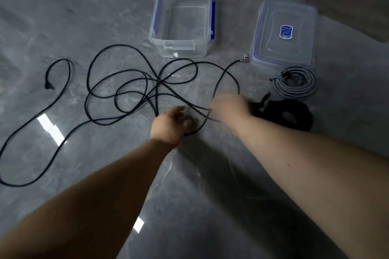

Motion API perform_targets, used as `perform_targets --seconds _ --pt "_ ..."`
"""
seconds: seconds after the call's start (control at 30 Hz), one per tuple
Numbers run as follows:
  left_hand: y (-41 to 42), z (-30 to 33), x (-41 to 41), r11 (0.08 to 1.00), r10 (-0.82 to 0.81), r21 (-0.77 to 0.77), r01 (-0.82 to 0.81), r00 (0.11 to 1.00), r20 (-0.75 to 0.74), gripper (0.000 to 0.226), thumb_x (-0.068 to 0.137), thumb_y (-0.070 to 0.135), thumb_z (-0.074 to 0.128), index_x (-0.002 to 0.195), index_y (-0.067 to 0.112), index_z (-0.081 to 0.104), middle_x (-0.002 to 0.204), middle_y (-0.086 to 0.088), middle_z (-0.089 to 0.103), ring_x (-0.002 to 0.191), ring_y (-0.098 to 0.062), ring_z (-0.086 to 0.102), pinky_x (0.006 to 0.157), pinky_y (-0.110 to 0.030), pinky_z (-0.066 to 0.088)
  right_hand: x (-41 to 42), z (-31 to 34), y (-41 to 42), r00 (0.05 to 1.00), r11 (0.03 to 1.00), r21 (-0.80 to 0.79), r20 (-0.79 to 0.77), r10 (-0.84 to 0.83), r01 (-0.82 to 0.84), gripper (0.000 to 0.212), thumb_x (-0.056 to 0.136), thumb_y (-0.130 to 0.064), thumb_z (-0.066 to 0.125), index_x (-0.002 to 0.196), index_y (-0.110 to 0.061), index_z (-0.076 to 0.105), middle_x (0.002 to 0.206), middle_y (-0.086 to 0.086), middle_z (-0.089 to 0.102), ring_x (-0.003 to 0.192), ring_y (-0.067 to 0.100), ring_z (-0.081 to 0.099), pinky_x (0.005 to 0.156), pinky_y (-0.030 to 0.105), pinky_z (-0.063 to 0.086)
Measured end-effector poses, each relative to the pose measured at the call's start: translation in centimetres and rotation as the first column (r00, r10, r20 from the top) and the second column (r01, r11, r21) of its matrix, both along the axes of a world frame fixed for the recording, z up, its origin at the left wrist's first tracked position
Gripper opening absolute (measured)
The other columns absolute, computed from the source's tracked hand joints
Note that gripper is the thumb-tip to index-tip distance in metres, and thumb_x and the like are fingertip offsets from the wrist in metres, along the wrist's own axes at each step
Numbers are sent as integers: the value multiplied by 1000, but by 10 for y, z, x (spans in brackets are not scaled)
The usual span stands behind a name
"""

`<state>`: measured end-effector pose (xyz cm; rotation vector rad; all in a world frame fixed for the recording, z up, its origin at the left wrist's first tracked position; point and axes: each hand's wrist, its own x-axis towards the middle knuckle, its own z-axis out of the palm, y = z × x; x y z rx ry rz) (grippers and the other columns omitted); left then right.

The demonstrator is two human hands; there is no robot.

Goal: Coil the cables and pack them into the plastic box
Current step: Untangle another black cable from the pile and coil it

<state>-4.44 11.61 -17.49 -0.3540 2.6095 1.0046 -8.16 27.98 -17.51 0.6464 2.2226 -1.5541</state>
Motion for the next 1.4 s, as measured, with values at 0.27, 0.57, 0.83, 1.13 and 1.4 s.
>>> perform_targets --seconds 0.27,0.57,0.83,1.13,1.4 --pt "-4 -15 4 966 -216 -143 214 976 -1 51 82 29 73 129 27 52 118 -7 60 109 -25 58 96 -32 46 9 1 -9 983 951 -267 136 -121 154 24 96 -3 51 119 -5 59 109 9 61 101 22 62 92 35 52" --pt "-11 -16 -3 873 -432 -252 418 902 -3 23 92 30 60 111 22 69 118 -4 61 118 -25 45 98 -32 37 13 18 -12 988 930 -341 116 -100 134 19 97 -8 51 115 -7 58 113 9 61 109 25 62 95 34 50" --pt "-23 -3 0 865 -430 -262 428 901 53 37 86 39 67 119 22 62 117 -5 59 114 -27 51 96 -33 40 18 39 -24 995 938 -334 32 -92 97 7 93 -19 61 91 -12 61 100 7 64 105 24 65 95 38 51" --pt "-24 -10 2 863 -446 -256 436 895 20 26 93 26 58 118 24 64 120 -4 61 116 -26 51 96 -32 39 31 29 -16 995 952 -288 12 -101 100 10 87 -21 68 82 -17 62 88 2 65 96 22 65 92 38 51" --pt "-33 -5 -1 814 -524 -284 507 852 21 30 96 26 55 126 22 60 127 -3 56 122 -26 47 99 -30 36 31 31 -27 998 965 -255 -18 -62 56 10 87 -22 69 81 -18 62 90 2 67 96 21 67 93 38 52"
